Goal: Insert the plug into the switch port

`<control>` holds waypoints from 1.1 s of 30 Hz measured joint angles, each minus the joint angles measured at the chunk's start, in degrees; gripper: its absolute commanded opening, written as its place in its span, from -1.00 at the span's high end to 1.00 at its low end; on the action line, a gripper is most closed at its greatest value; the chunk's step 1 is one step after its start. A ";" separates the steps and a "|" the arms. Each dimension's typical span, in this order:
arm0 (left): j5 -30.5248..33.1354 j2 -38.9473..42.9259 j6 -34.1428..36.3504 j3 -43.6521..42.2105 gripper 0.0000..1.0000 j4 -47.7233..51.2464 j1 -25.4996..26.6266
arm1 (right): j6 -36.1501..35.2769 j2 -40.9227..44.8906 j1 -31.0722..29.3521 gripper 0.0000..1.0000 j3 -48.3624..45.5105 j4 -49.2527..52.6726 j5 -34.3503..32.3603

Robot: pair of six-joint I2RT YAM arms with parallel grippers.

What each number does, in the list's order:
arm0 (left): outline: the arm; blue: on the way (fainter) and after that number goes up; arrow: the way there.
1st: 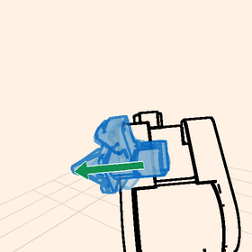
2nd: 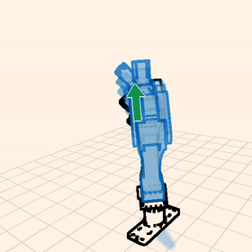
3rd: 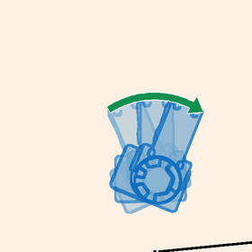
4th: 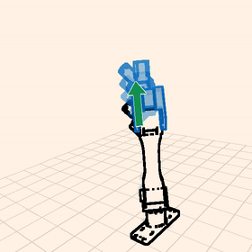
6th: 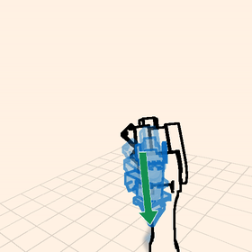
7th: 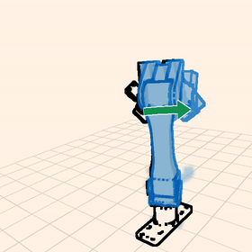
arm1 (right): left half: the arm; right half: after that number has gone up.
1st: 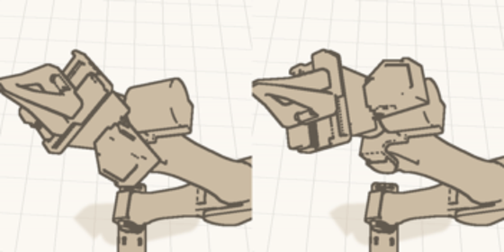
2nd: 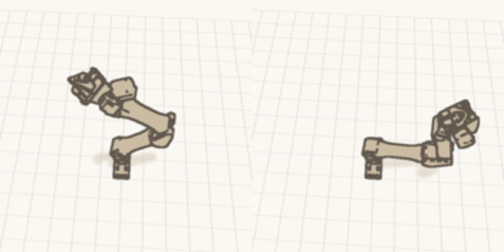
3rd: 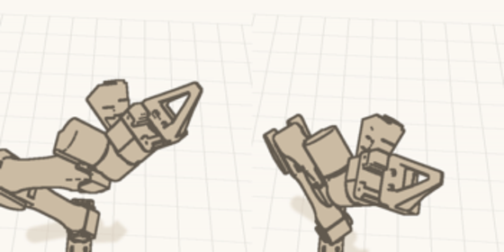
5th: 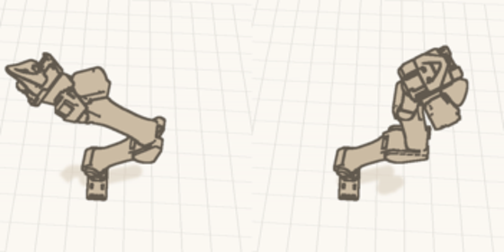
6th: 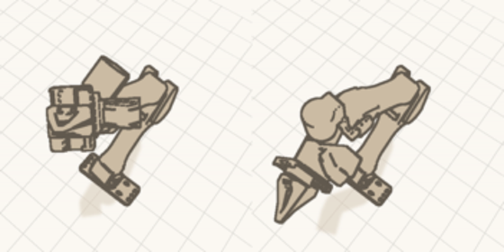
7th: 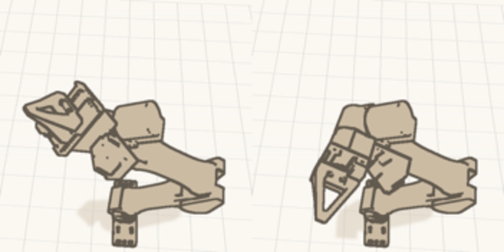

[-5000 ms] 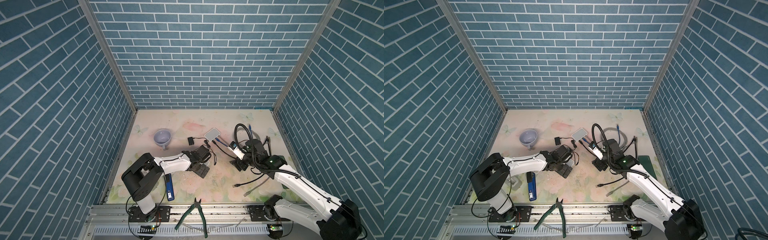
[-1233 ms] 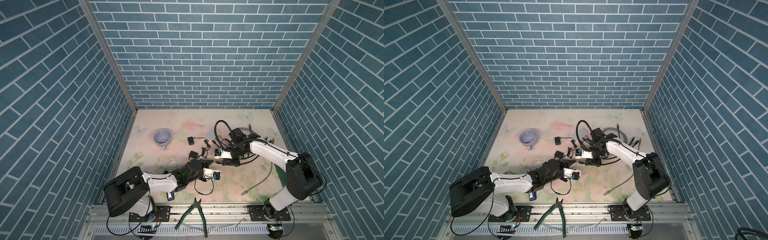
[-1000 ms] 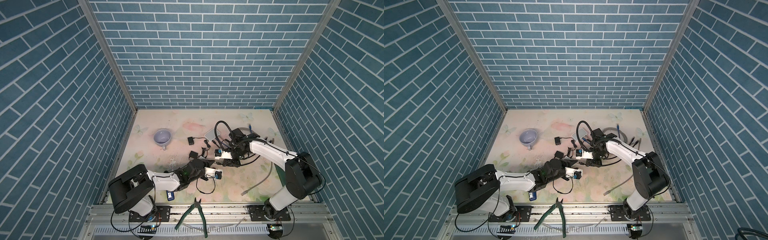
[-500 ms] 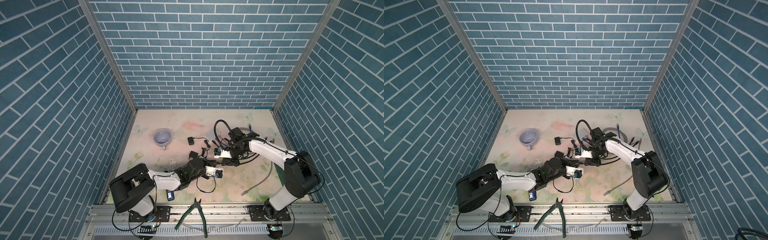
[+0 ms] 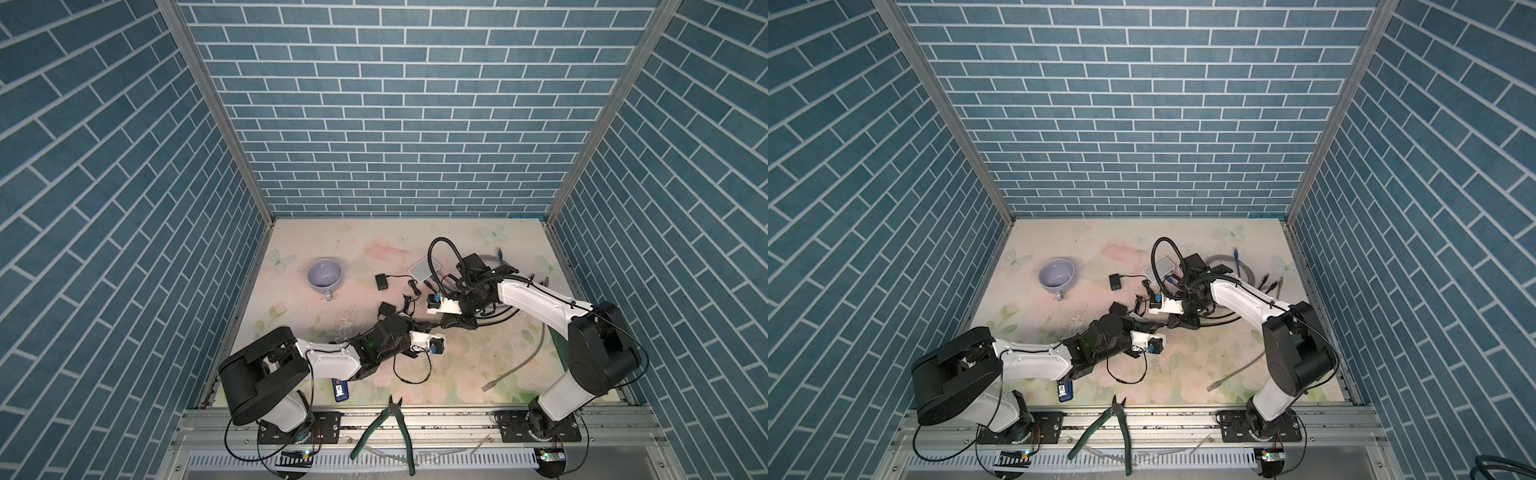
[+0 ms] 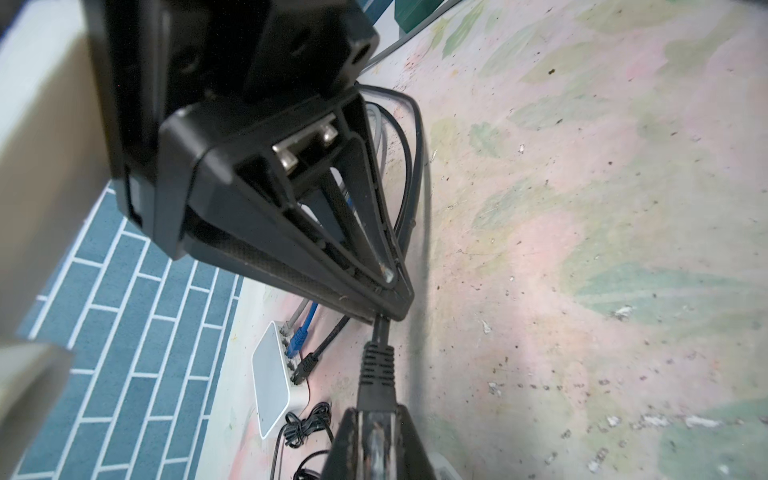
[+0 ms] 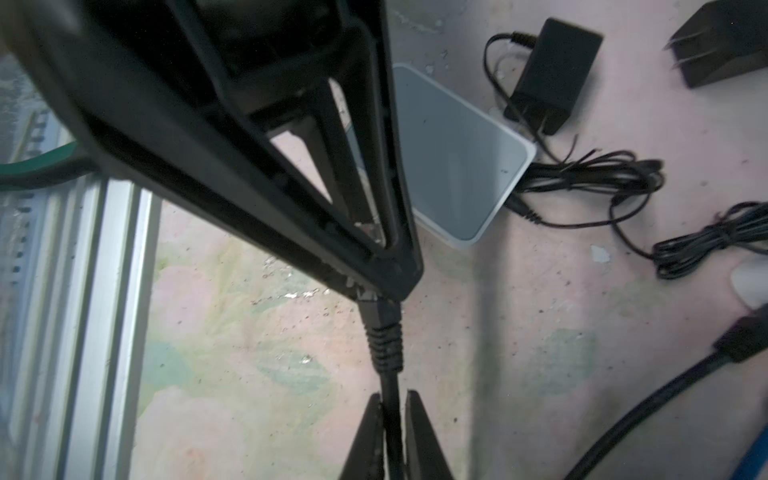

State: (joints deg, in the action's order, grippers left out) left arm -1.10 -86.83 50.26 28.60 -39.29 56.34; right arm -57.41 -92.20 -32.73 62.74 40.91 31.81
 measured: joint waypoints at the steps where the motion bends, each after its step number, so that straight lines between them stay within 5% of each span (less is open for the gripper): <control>1: 0.00 0.24 -0.70 -0.02 0.78 0.15 -0.22 | 0.35 0.81 0.00 0.55 -1.14 -1.97 -0.04; 13: -4.00 3.85 -10.75 -1.01 0.75 2.21 -4.26 | 3.17 14.86 0.00 0.24 -21.51 -29.83 0.02; 33: -9.29 4.61 -14.51 -3.26 0.75 1.33 -4.52 | 7.28 17.09 -3.30 0.35 -28.11 -48.74 5.18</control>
State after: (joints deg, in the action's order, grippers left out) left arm -10.39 -82.21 35.75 25.34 -37.95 51.81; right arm -50.13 -75.11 -36.03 34.63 -7.84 36.99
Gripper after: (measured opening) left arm 0.152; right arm 0.330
